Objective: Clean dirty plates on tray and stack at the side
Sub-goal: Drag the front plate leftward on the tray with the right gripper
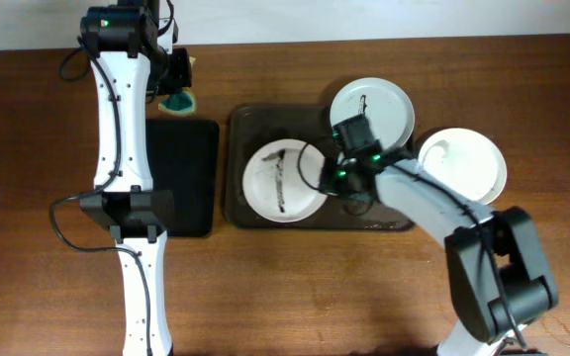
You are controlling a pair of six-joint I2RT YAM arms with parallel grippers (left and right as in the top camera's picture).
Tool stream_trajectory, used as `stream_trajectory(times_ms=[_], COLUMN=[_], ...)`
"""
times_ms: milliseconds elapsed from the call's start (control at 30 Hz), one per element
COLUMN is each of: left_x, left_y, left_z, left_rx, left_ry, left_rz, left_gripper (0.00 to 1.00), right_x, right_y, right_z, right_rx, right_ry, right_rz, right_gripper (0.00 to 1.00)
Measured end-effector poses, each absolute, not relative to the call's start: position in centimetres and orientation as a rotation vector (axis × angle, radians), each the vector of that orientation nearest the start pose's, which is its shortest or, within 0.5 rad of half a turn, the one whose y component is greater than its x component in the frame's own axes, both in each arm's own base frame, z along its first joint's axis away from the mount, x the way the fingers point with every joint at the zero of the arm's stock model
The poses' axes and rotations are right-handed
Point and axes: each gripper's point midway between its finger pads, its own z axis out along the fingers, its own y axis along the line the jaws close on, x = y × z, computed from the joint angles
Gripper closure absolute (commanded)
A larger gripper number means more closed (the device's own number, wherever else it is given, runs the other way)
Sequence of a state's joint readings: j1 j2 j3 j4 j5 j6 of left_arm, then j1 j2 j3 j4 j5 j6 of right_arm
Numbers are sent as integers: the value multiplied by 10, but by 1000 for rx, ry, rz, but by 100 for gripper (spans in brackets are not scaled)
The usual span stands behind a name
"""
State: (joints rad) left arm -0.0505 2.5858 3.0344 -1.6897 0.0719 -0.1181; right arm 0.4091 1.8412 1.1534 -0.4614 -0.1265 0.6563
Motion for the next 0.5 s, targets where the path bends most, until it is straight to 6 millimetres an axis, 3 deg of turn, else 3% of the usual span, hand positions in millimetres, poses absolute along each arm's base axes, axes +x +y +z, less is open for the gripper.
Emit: stream_trajectory(times_ms=[33,133,300,433,500], left_x=[517,517,516,517,516], left_y=[-39,-43,-55,-76,-83], left_z=[181,181,181,182,182], left_rx=[-76,-67,-33,24,31], left_ry=[2815,2815,2814,2800,2802], left_rz=[-141,-143,-148,-159,-164], left_gripper=[100,100,100,100,100], right_x=[378,385,396,400,404], right_y=[190,182,168,172,176], right_z=[37,38,40,15,14], right_rx=[331,332,242,168,151], right_ry=[2762,2737,2726,2787,2777], right_rz=[439,410,447,483,506], right_gripper=[78,70,69,73,78])
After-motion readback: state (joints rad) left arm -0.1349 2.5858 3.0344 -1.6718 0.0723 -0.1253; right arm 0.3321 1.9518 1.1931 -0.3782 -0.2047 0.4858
